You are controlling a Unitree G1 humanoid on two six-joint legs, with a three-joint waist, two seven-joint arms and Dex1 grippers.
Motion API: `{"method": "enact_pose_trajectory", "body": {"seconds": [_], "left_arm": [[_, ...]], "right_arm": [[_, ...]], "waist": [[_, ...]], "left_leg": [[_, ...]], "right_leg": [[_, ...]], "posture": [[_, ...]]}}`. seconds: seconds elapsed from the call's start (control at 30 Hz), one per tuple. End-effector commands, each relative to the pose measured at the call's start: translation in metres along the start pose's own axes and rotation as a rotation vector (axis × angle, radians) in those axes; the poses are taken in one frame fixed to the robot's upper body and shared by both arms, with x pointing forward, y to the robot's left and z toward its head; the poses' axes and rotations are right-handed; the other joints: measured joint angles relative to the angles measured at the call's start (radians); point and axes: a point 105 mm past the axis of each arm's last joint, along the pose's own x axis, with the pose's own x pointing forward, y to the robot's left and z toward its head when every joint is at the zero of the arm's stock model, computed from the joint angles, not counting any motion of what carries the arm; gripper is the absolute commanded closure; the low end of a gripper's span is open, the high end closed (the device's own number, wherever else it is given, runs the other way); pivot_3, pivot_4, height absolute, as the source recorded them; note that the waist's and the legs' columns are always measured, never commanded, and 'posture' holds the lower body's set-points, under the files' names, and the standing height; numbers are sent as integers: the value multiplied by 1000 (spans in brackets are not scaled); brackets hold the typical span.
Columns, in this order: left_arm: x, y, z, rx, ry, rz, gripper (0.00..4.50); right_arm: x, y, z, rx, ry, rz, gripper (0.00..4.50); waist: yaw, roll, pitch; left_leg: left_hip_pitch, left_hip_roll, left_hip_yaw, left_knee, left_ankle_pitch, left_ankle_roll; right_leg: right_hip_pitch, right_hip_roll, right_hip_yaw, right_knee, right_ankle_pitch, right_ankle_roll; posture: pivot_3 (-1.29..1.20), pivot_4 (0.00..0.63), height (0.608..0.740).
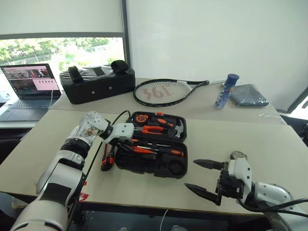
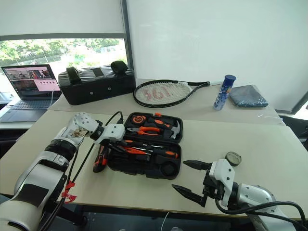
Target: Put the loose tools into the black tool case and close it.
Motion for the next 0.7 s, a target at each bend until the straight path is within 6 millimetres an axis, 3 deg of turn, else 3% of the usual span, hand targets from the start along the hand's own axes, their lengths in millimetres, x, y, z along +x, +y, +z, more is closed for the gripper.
{"method": "enact_pose_trajectory", "body": {"seconds": [0.03, 0.3, 0.43, 0.5, 0.6, 0.7], "left_arm": [[5, -6, -4, 11, 41, -44, 4036], [5, -2, -9, -25, 91, -38, 4036], [1, -4, 1, -39, 29, -63, 4036], [-2, 2, 13, 15, -29, -30, 3034], [-8, 7, 27, 100, -92, 8, 2142], [-16, 9, 34, 115, -128, 23, 2142]], "right_arm": [[-2, -6, 9, -41, -20, -18, 0], [-2, -7, 9, -37, -15, -19, 0], [-2, -9, 9, -37, -15, -23, 0], [-2, -9, 9, -36, -17, -25, 0], [-2, -10, 8, -32, -19, -24, 0], [-2, -10, 7, -27, -19, -20, 0]], "waist": [[-1, 0, 0], [0, 0, 0], [-5, 0, 0], [-6, 0, 0], [-4, 0, 0], [-3, 0, 0]], "left_leg": [[0, 0, 0, 0, 0, 0], [2, 0, -1, 0, 0, 0], [9, 0, -1, 0, 0, 0], [9, 0, -1, 0, 0, 0], [8, 0, -3, 0, 0, 0], [7, 0, -3, 0, 0, 0]], "right_leg": [[0, 0, 0, 0, 0, 0], [3, 0, 0, 0, 0, 0], [10, 0, 0, -1, -4, 7], [10, 0, 0, -1, -4, 7], [10, 1, 0, -2, -4, 7], [10, 1, 0, -2, -3, 5]], "posture": [[0, 150, 740], [0, 150, 740], [0, 150, 740], [0, 150, 740], [0, 150, 740], [0, 150, 740]]}}
